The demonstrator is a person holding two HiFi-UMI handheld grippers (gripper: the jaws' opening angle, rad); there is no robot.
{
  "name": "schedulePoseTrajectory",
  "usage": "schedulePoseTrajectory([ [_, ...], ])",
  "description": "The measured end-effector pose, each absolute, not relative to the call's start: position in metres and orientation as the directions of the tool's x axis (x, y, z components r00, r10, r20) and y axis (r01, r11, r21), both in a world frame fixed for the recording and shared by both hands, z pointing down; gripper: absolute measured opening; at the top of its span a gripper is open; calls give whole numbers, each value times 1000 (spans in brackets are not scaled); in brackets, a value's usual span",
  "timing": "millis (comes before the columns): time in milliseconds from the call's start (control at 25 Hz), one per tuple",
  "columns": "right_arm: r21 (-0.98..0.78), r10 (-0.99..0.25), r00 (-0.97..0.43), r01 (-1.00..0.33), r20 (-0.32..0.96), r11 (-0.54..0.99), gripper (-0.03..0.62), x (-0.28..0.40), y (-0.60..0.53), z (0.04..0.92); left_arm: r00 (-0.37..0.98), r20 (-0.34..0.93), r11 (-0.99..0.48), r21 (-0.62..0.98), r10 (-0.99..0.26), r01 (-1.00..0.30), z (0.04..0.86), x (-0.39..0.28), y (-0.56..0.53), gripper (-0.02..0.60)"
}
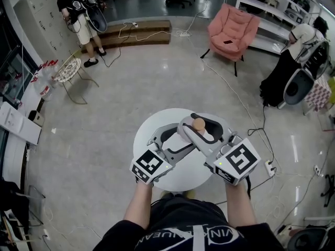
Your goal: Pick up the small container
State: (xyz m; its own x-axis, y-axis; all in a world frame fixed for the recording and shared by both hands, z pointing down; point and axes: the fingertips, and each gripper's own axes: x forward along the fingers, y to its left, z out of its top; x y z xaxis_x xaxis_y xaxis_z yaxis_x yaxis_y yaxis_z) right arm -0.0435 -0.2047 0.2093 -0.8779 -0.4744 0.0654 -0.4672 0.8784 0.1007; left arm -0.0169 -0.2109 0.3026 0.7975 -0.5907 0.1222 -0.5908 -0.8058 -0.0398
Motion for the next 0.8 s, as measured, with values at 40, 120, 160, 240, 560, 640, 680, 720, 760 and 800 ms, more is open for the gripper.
schedulePoseTrajectory([
  [40,104,-472,-879,-465,64,879,130,-44,-205,208,795,123,-803,-41,-594,-594,301,-18,-211,279],
  [120,104,-466,-883,-459,60,882,130,-46,-205,205,790,124,-799,-44,-600,-600,299,-20,-211,279],
  [160,104,-463,-884,-456,59,884,130,-47,-204,205,788,125,-797,-45,-603,-603,299,-20,-211,279],
  [240,106,-457,-887,-450,59,887,130,-47,-204,205,783,124,-791,-47,-610,-610,299,-21,-211,279],
  [560,110,-448,-892,-440,54,891,130,-46,-205,209,771,124,-780,-47,-624,-624,302,-20,-213,279],
  [640,108,-452,-890,-445,54,889,130,-44,-207,211,772,124,-781,-46,-623,-623,303,-19,-214,279],
  [680,109,-455,-889,-448,54,888,130,-43,-207,211,773,124,-782,-45,-622,-622,303,-18,-214,279],
  [720,110,-457,-888,-449,54,887,130,-43,-208,212,774,124,-783,-45,-621,-620,304,-18,-214,279],
  [760,112,-458,-887,-451,55,886,130,-43,-208,212,776,124,-784,-44,-619,-619,304,-18,-214,279],
  [800,116,-460,-886,-452,57,884,130,-43,-207,212,777,124,-786,-43,-617,-617,304,-18,-214,279],
])
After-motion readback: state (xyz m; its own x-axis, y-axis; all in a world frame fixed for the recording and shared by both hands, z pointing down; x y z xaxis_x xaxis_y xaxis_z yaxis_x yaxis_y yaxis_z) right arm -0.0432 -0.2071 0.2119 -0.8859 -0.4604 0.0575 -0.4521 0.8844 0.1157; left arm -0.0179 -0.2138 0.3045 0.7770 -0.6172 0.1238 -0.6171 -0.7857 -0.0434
